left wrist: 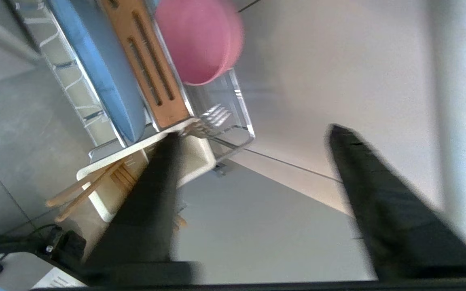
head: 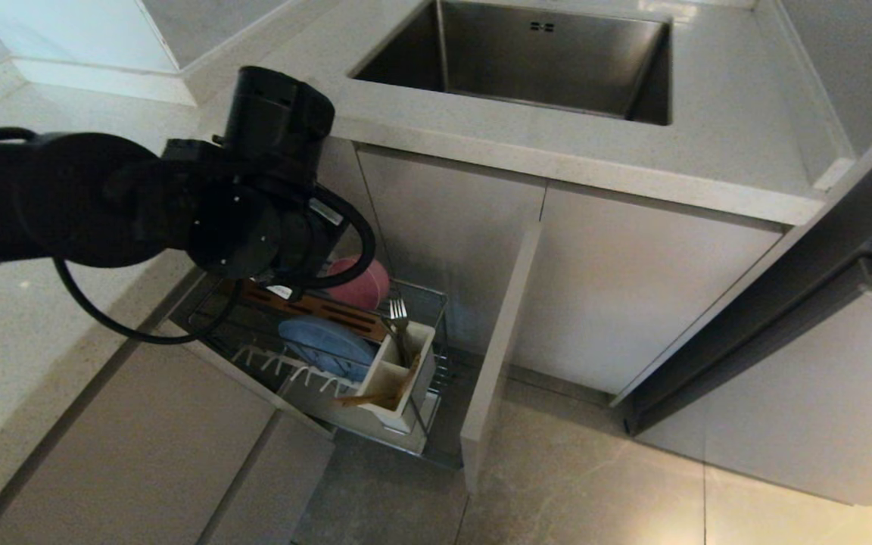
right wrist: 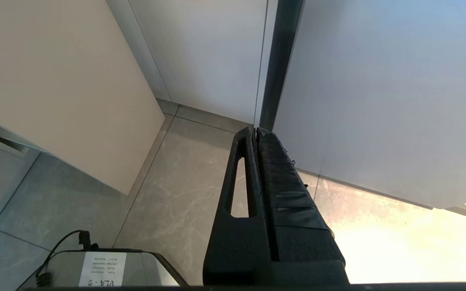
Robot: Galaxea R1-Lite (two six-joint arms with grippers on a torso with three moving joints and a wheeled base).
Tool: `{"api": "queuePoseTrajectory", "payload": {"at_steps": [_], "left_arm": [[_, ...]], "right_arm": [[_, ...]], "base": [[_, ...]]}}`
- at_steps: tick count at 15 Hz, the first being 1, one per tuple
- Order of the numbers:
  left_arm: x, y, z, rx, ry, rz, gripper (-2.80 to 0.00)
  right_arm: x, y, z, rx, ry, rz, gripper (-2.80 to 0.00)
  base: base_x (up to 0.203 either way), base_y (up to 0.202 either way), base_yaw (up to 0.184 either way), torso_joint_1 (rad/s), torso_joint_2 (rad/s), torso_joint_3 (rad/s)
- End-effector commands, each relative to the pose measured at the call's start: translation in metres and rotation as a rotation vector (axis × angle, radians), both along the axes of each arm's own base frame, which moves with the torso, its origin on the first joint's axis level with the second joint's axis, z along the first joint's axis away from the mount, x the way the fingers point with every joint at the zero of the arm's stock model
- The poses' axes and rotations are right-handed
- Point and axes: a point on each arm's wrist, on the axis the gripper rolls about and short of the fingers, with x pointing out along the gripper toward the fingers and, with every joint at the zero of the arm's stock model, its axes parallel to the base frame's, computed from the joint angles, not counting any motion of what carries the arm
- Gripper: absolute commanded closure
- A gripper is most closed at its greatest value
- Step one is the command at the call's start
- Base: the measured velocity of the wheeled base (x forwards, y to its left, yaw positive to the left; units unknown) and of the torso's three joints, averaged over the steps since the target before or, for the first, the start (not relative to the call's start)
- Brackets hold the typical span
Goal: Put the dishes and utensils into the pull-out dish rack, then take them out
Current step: Take the plate out of the cupboard
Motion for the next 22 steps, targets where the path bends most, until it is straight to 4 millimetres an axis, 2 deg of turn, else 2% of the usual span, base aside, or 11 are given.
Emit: {"api": "queuePoseTrajectory", "payload": {"at_steps": [1, 5, 7, 10, 12, 14, 16, 18, 20, 22], "left_arm": [[-0.024, 0.009, 0.025, -0.028, -0.065, -0.024, 0.0], [-0.075, 0.026, 0.066, 0.032, -0.176, -0.141, 0.0], [-0.104, 0.046, 0.082, 0.111, -0.235, -0.185, 0.0], [-0.153, 0.091, 0.099, 0.284, -0.331, -0.211, 0.0], [-0.177, 0.127, 0.104, 0.411, -0.366, -0.135, 0.0], [-0.213, 0.158, 0.105, 0.519, -0.421, -0.081, 0.0], [-0.253, 0.173, 0.096, 0.635, -0.465, -0.052, 0.0], [-0.295, 0.18, 0.073, 0.732, -0.506, -0.071, 0.0], [-0.327, 0.179, 0.034, 0.789, -0.475, -0.063, 0.0], [-0.345, 0.173, -0.006, 0.822, -0.442, -0.072, 0.0]], "right_arm": [[0.0, 0.0, 0.0, 0.0, 0.0, 0.0, 0.0], [0.0, 0.0, 0.0, 0.0, 0.0, 0.0, 0.0], [0.0, 0.0, 0.0, 0.0, 0.002, 0.0, 0.0], [0.0, 0.0, 0.0, 0.0, 0.001, 0.0, 0.0], [0.0, 0.0, 0.0, 0.0, 0.0, 0.0, 0.0], [0.0, 0.0, 0.0, 0.0, 0.002, 0.0, 0.0], [0.0, 0.0, 0.0, 0.0, 0.0, 0.0, 0.0], [0.0, 0.0, 0.0, 0.0, 0.0, 0.0, 0.0], [0.0, 0.0, 0.0, 0.0, 0.0, 0.0, 0.0], [0.0, 0.0, 0.0, 0.0, 0.002, 0.0, 0.0]], "base": [[0.0, 0.0, 0.0, 0.0, 0.0, 0.0], [0.0, 0.0, 0.0, 0.0, 0.0, 0.0], [0.0, 0.0, 0.0, 0.0, 0.0, 0.0], [0.0, 0.0, 0.0, 0.0, 0.0, 0.0], [0.0, 0.0, 0.0, 0.0, 0.0, 0.0], [0.0, 0.0, 0.0, 0.0, 0.0, 0.0], [0.0, 0.0, 0.0, 0.0, 0.0, 0.0], [0.0, 0.0, 0.0, 0.0, 0.0, 0.0], [0.0, 0.0, 0.0, 0.0, 0.0, 0.0], [0.0, 0.0, 0.0, 0.0, 0.0, 0.0]]}}
